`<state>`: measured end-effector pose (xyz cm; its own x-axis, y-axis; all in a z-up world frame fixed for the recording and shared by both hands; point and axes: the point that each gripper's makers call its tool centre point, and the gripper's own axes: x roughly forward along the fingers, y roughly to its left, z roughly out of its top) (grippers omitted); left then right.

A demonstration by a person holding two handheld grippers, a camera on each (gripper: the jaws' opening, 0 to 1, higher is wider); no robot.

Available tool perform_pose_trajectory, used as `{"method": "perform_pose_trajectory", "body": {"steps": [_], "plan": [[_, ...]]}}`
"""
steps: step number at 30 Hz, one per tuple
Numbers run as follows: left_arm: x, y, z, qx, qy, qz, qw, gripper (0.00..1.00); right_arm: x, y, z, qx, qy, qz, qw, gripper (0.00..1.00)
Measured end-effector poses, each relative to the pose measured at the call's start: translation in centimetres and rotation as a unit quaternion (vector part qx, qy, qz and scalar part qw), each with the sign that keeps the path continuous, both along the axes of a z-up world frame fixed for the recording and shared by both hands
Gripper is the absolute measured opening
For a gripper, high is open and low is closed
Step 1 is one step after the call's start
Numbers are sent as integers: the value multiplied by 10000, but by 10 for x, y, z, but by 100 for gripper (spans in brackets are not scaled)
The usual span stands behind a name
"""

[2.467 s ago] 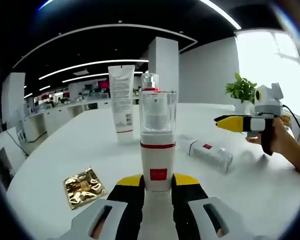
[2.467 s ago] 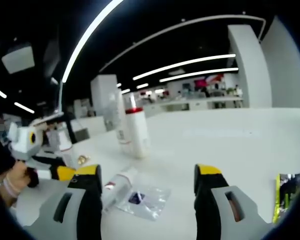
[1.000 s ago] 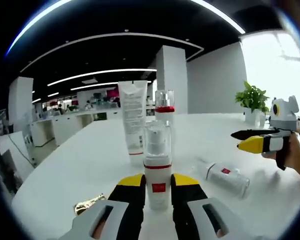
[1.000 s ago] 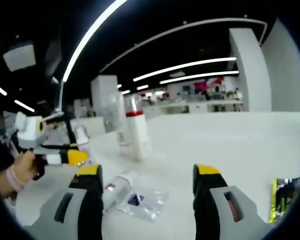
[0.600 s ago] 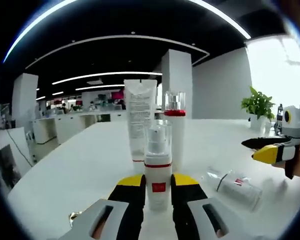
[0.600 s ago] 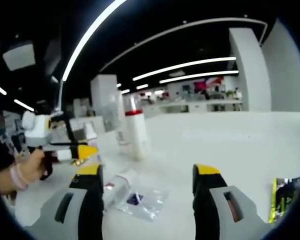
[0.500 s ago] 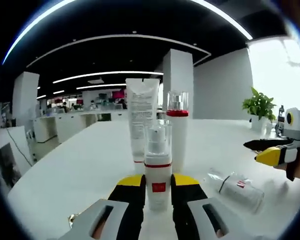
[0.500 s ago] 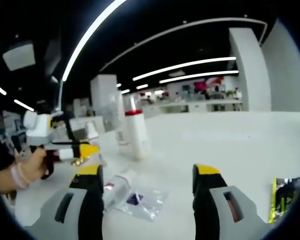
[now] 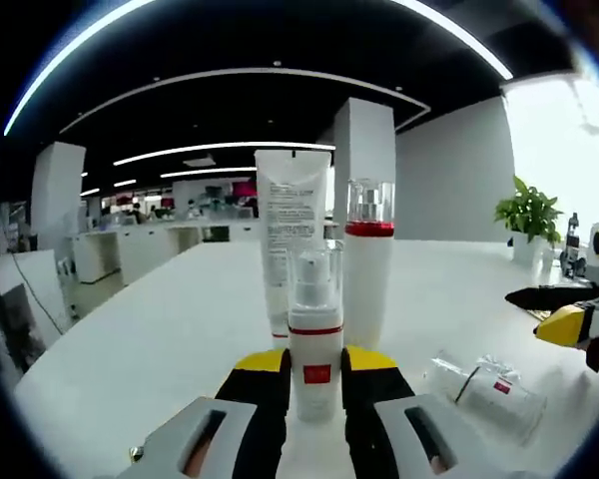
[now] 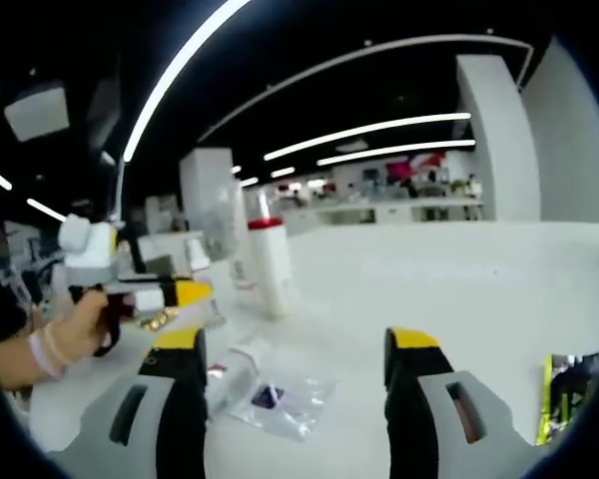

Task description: Arrange the skincare products in the storage area until every visible bottle or jar stands upright without overlapping.

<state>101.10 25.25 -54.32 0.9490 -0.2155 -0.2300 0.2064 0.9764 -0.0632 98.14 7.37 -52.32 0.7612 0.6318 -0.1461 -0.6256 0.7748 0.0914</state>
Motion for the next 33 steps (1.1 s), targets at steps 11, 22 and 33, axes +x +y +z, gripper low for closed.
{"method": "perform_pose_trajectory", "body": {"steps": [11,22,33], "plan": [[4,4,0,-63,-45,61,10000,20,2,2,-6,-80,71,11,9999,71],[-1,0,-1,304,-187,-41,9994,38,0,3,-5,-58,53,0,10000,71],[-10,3,-21,288,242,-148,9992,34,-4,8,-7,-5,111,67,9999,71]]}}
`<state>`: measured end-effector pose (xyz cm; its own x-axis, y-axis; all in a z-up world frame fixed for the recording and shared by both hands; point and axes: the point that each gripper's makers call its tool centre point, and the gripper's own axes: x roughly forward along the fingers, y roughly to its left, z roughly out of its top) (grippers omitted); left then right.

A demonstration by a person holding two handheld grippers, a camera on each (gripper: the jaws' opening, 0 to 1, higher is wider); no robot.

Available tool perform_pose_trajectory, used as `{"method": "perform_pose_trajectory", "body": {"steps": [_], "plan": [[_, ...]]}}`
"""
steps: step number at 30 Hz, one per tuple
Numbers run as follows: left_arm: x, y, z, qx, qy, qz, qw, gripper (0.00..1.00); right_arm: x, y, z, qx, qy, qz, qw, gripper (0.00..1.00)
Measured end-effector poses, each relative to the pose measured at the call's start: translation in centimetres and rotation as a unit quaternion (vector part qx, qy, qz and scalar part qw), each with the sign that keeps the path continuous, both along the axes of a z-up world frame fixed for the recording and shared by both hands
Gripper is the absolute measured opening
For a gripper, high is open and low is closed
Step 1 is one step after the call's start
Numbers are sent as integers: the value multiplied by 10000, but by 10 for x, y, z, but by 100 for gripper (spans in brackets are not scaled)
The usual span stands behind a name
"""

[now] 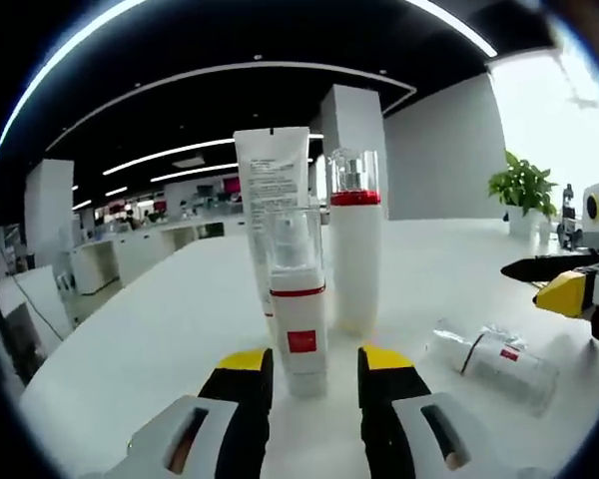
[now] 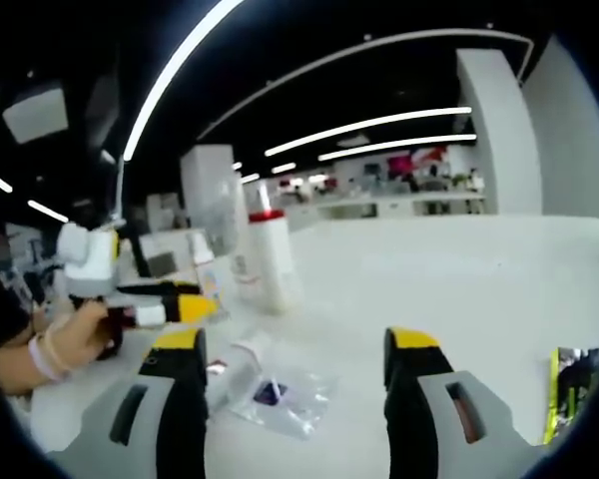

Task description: Arrange the skincare products in the storage area until every visible bottle or jar stands upright without overlapping.

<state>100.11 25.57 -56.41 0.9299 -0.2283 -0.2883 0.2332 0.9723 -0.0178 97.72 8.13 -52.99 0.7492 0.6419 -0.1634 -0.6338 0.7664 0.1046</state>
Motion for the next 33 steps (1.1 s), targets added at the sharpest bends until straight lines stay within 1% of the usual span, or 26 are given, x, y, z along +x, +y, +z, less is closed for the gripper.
{"method": "perform_pose_trajectory", "body": {"steps": [4,6,7,9,12,14,16,18,19,20,21,22,24,26,27,29,30,31,33], "plan": [[-5,-3,-5,18,99,-88,9999,33,-2,1,2,47,-32,26,10000,71],[-9,-2,-6,-90,132,-155,9998,33,-4,4,3,92,-36,64,9999,71],[-11,-1,-5,-202,148,-154,9996,34,-5,5,3,114,-32,79,9999,71],[-13,5,-2,-302,116,-68,9995,35,-5,8,5,229,-27,71,9997,71],[-17,13,9,-501,-92,42,9987,35,-11,18,8,301,-42,202,9993,74],[-17,15,19,-758,-305,43,9966,35,-20,34,7,197,-108,486,9986,76],[-18,16,27,-976,-466,90,9941,35,-28,45,3,95,-49,643,9979,80],[-20,15,39,-1136,-740,34,9908,35,-35,54,-3,-7,55,705,9975,82],[-22,14,46,-1187,-911,16,9887,35,-36,56,-4,-29,100,689,9976,80],[-23,13,51,-1164,-1028,3,9879,35,-39,56,-11,-281,202,696,9970,78],[-24,12,56,-1085,-1176,-12,9871,35,-41,55,-15,-404,299,693,9963,75],[-25,11,58,-1017,-1228,-12,9872,34,-43,55,-18,-497,414,664,9957,69],[-27,6,58,-878,-1258,-60,9881,34,-46,54,-25,-786,511,678,9933,62],[-27,3,54,-819,-1230,-49,9890,33,-50,54,-33,-984,703,725,9900,60],[-26,2,53,-791,-1213,-69,9894,33,-52,54,-41,-1167,843,775,9865,59],[-26,0,49,-659,-1160,-71,9910,32,-52,56,-46,-1258,846,750,9856,58],[-26,0,49,-560,-1184,-65,9914,32,-52,56,-48,-1319,874,722,9848,54],[-27,-2,50,-467,-1237,-84,9912,31,-51,53,-52,-1461,893,692,9828,50],[-29,-5,52,-441,-1288,-116,9906,31,-50,52,-54,-1528,863,657,9823,46]]}}
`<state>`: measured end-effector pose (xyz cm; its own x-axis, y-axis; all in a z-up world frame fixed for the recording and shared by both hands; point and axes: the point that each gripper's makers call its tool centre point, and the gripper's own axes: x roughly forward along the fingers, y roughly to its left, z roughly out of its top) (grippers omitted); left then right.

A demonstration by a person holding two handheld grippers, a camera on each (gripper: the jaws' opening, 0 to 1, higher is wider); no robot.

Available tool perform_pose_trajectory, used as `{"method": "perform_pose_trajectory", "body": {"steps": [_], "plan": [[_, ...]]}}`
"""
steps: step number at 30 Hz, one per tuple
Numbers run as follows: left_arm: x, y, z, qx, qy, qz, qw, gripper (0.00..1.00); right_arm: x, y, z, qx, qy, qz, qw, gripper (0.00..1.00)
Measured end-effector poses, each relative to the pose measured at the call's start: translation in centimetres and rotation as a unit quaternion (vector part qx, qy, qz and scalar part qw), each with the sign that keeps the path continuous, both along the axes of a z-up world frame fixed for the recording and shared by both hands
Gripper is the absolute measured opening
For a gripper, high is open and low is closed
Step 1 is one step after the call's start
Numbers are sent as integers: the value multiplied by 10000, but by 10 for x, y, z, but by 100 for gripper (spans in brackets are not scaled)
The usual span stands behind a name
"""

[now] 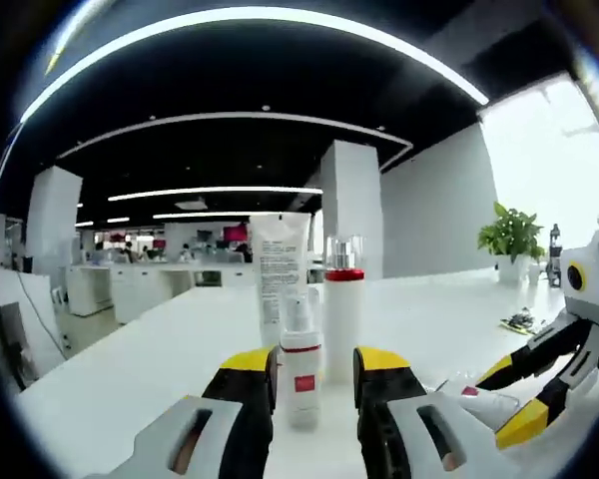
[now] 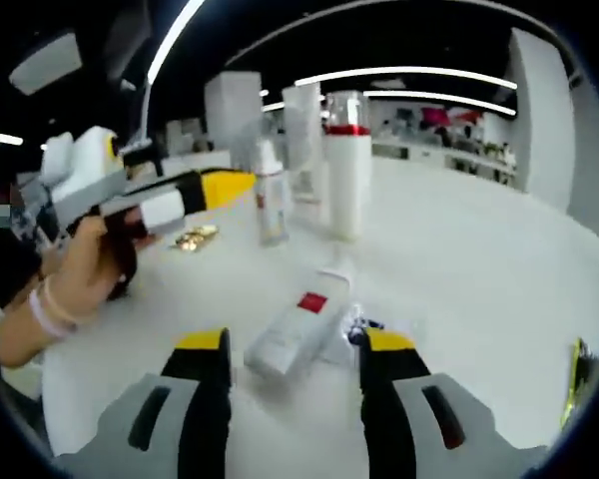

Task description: Arrange the skincare products in the storage area until every visible bottle or jar stands upright without overlapping.

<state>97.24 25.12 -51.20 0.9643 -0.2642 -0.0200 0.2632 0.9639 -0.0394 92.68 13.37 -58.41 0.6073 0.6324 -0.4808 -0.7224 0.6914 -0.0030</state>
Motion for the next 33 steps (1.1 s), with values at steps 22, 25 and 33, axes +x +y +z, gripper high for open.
{"method": "perform_pose_trajectory", "body": {"steps": [22,25,33], "plan": [[-17,-42,30,115,-950,-797,9922,25,14,-13,11,-166,-583,-459,9971,21],[-21,-46,36,-78,-1025,-983,9898,25,17,-15,28,-66,-1039,-521,9932,21],[-29,-57,39,-877,-809,-1639,9792,25,17,-18,60,-33,-1976,-586,9785,21]]}}
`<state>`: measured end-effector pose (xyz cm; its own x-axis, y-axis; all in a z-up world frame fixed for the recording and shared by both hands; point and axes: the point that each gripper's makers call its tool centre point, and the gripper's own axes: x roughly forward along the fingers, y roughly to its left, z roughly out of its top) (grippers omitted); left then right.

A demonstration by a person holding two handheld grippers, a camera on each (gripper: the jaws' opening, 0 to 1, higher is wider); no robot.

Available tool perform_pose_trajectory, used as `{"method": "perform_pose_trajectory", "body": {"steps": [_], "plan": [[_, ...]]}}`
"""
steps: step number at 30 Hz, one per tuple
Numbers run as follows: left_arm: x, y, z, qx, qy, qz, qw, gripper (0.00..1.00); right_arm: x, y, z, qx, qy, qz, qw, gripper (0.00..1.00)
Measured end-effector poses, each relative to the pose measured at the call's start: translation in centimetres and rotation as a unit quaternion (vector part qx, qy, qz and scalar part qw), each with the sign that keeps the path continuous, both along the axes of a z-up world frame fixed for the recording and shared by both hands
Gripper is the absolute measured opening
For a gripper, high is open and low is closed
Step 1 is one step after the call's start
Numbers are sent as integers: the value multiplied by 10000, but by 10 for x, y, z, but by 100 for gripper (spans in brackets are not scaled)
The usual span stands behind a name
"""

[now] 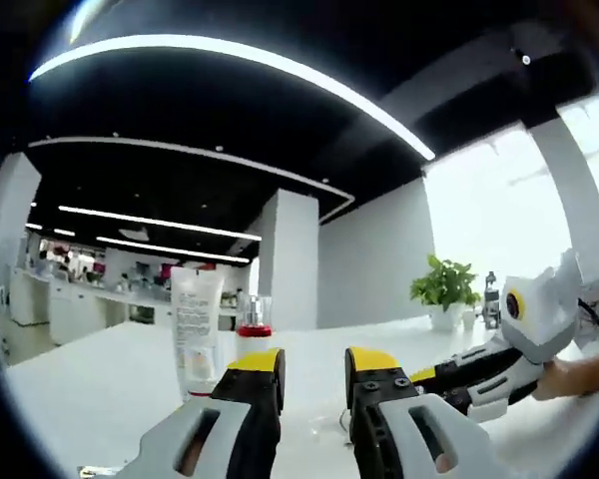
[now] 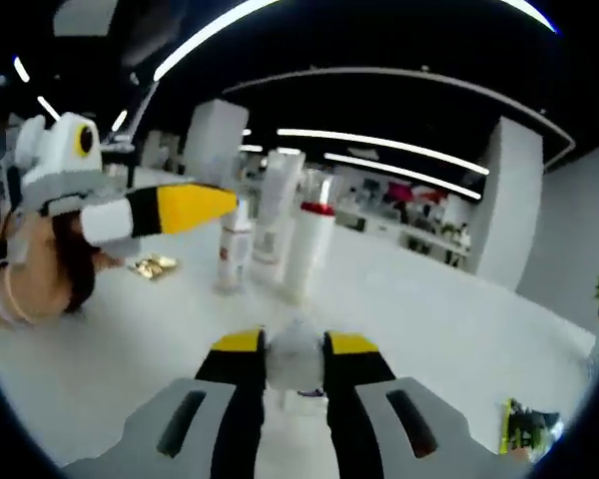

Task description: Arrange the skincare products in the storage area until every visible bottle or jar stands upright without overlapping.

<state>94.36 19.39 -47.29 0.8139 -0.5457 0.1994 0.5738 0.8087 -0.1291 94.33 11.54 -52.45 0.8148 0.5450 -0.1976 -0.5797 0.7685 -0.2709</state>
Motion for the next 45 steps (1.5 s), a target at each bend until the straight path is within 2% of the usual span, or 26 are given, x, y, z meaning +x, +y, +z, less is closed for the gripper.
{"method": "perform_pose_trajectory", "body": {"steps": [2,5,10,16,19,20,21,22,24,27,28,30,32,35,38,40,42,45], "plan": [[1,0,0,-93,66,-96,9999,25,-1,1,4,150,-12,59,9999,21],[1,-1,0,-63,37,-116,9999,25,-1,1,13,531,40,126,9985,20],[-2,-5,2,-20,-20,-199,9998,25,0,-7,34,1371,133,197,9903,20],[-8,-21,-2,134,-10,-562,9983,25,3,-20,48,1774,71,160,9840,20],[-15,-38,-10,476,7,-918,9946,26,2,-23,57,2175,118,235,9757,20],[-17,-47,-16,690,31,-1077,9918,27,2,-24,58,2217,121,250,9747,20],[-18,-54,-21,799,97,-1220,9893,31,1,-25,59,2232,125,271,9743,20],[-21,-63,-31,921,305,-1373,9858,39,1,-26,61,2305,135,282,9726,20],[-18,-68,-43,1290,381,-1271,9827,50,1,-27,65,2433,90,363,9692,20],[-14,-71,-61,2107,267,-990,9722,51,-3,-22,72,2619,73,586,9633,20],[-13,-72,-66,2370,198,-904,9671,51,-5,-19,73,2639,156,707,9618,20],[-14,-74,-71,2683,119,-811,9598,51,-7,-19,77,2809,146,787,9564,20],[-15,-75,-72,2749,61,-734,9587,51,-8,-19,77,2829,207,829,9553,20],[-15,-73,-70,2750,47,-663,9592,48,-9,-22,80,2995,254,891,9496,20],[-13,-69,-74,2800,151,-604,9580,36,-12,-21,84,3208,344,1061,9406,20],[-13,-69,-75,2788,185,-657,9579,29,-14,-19,85,3278,357,1136,9372,20],[-14,-69,-75,2807,181,-672,9573,22,-13,-19,85,3292,368,1136,9367,20],[-16,-71,-77,2964,118,-655,9528,21,-14,-19,85,3332,375,1151,9350,21]]}}
